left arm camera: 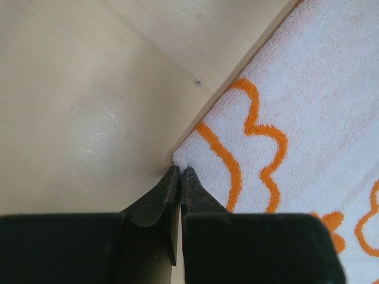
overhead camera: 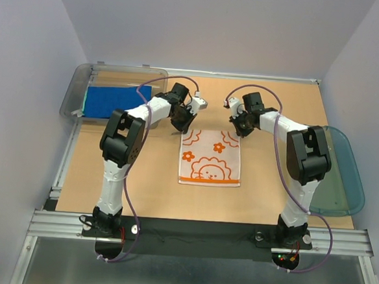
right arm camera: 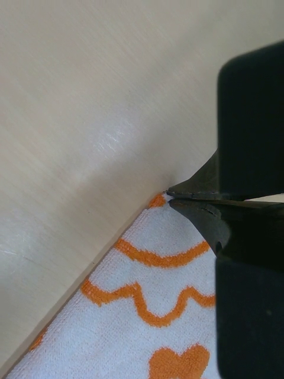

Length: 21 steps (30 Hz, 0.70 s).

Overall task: Fold and stack the towels
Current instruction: Fold the towel

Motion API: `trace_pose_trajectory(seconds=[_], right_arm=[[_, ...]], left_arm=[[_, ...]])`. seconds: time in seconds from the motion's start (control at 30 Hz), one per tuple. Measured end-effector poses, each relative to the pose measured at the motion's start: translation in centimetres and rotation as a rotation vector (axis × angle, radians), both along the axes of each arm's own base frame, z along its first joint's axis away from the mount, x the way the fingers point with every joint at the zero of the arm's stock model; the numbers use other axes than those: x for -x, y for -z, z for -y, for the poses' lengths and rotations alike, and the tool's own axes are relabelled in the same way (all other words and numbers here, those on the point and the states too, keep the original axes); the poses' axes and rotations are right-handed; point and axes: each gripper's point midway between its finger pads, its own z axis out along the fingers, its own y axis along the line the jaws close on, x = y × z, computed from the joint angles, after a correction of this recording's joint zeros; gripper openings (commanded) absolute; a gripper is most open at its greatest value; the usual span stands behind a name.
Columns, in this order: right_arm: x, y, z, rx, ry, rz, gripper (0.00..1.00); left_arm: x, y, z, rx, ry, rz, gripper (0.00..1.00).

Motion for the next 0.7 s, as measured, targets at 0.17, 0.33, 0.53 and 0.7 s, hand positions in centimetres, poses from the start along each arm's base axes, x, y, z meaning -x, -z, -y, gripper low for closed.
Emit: trace_pose_trajectory(seconds=[0.17,0.33,0.53,0.7], right_arm=[[0.0,-0.6,0.4,0.018,0.015,0.013,0.01],[-0.1,-4.1,-0.3,0.005,0.015,0.092,0.01],[1.2,-7.2,-0.5,-0.011,0.030,0.159,0.01],[3.4,-7.3,-0.4,-0.026,0.059,0.144,0.01]], left_arm=[[0.9,-0.3,-0.2,0.000,0.009,-0.002,0.00],[2.0,-2.5,-0.9,0.013,0.004,0.035,0.00],[2.6,-6.0,-1.2,0.056,-0.011,0.111,0.00],[4.6,-6.9,-1.6,0.084,-0.055,0.118,0.00]])
